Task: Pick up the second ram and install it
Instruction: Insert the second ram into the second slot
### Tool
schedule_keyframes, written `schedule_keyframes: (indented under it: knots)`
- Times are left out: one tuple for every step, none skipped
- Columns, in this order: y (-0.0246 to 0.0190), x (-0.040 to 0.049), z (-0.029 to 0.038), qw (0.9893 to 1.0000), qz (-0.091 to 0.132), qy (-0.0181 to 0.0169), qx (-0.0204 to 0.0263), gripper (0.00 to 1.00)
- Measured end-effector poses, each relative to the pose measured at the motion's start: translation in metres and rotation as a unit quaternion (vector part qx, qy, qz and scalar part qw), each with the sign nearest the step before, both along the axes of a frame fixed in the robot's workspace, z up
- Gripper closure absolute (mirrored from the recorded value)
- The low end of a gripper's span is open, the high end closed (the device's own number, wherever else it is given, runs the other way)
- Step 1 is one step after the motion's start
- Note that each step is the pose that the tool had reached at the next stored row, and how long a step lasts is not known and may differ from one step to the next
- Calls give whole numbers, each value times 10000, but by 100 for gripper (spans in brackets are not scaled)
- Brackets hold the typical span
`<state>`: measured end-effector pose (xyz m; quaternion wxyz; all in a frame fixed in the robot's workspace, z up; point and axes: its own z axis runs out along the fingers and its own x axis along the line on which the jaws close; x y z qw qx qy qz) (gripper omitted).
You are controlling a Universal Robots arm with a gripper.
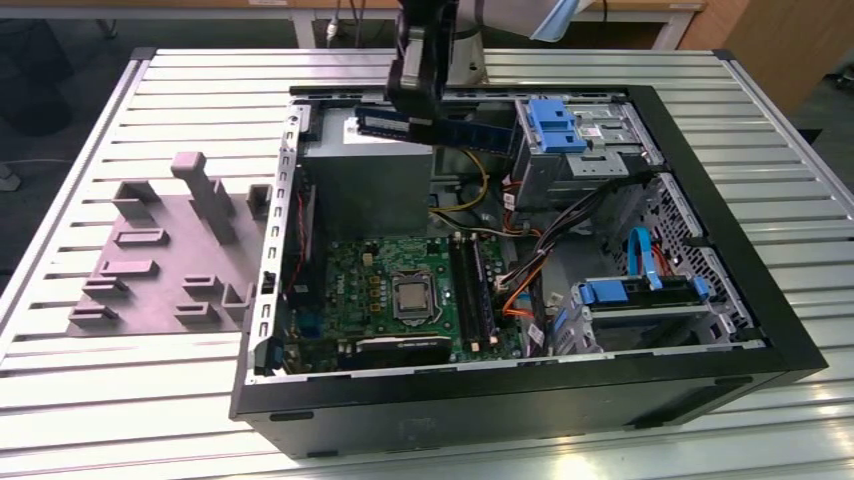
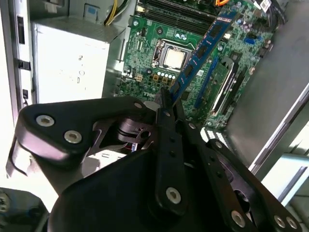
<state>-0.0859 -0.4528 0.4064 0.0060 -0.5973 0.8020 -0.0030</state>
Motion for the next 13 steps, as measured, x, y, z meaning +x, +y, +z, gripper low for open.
schedule_keyframes:
  knots:
    - [0, 0, -1, 10000, -72, 0, -1, 86]
    - [0, 0, -2, 9999, -144, 0, -2, 86]
    - [0, 0, -2, 9998, -216, 0, -3, 86]
    - [0, 0, -3, 9996, -290, 0, -3, 86]
    - [0, 0, -4, 9993, -365, 0, -4, 86]
    - [0, 0, -5, 9990, -441, 0, -4, 86]
    - [0, 0, -4, 9987, -513, 0, -4, 86]
    - [0, 0, -4, 9984, -567, 0, -5, 86]
    - [0, 0, -4, 9982, -606, 0, -5, 86]
    - [0, 0, -5, 9980, -637, 0, -4, 86]
    - [0, 0, -5, 9978, -663, 0, -4, 86]
    - [0, 0, -5, 9977, -681, 0, -4, 86]
    - [0, 0, -5, 9976, -697, 0, -4, 86]
